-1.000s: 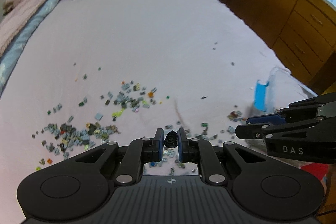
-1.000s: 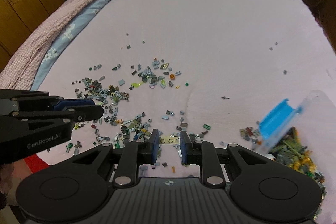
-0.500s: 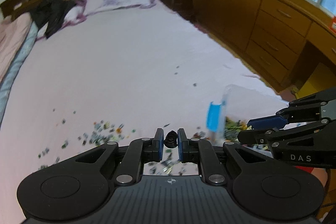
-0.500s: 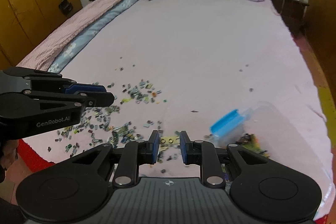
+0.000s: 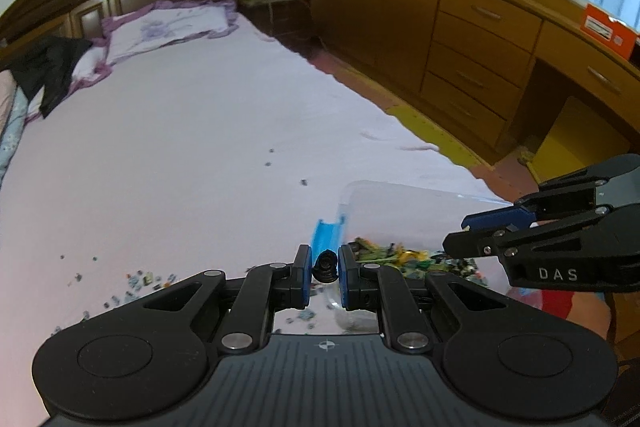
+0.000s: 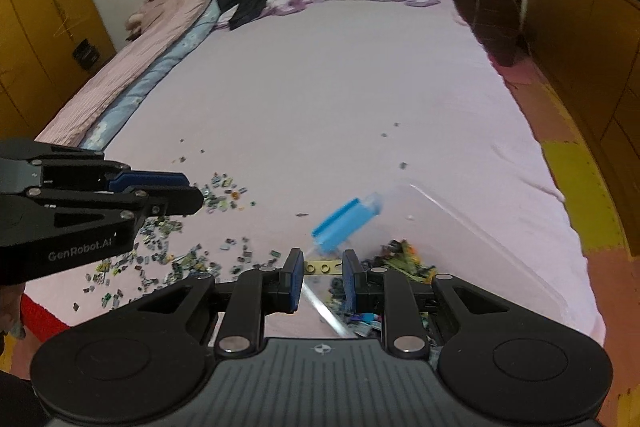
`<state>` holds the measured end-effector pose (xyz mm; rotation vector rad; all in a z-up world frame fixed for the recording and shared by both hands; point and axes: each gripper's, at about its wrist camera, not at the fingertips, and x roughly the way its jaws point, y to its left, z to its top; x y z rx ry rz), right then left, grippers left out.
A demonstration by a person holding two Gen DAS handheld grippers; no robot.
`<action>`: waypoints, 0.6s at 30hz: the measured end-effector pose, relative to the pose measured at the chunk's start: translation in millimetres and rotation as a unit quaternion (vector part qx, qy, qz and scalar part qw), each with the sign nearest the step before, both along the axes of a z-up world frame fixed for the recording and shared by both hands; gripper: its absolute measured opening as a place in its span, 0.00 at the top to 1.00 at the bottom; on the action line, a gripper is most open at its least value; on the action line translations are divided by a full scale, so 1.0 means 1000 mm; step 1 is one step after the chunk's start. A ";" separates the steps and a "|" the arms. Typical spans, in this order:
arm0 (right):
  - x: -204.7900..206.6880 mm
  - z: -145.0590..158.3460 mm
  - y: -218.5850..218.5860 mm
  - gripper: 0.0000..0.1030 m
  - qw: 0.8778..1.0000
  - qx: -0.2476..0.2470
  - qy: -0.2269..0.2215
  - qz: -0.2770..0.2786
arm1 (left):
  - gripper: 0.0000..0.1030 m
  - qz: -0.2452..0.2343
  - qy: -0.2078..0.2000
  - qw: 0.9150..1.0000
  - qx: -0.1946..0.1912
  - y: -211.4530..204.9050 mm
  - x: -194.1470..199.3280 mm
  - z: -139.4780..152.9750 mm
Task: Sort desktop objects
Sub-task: 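Carry both held bricks over the clear plastic box, then lower both held bricks into the box and open both tools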
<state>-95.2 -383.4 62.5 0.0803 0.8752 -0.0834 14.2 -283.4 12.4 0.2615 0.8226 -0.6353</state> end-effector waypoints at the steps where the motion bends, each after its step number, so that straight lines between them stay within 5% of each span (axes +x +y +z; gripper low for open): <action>1: -0.002 0.000 -0.005 0.78 1.000 0.001 -0.001 -0.004 | 0.85 -0.003 0.000 1.000 0.001 -0.006 -0.002 0.000; 18: -0.024 -0.008 -0.075 0.78 1.000 0.008 0.009 -0.025 | 0.85 -0.020 0.009 1.000 0.009 -0.070 -0.013 0.001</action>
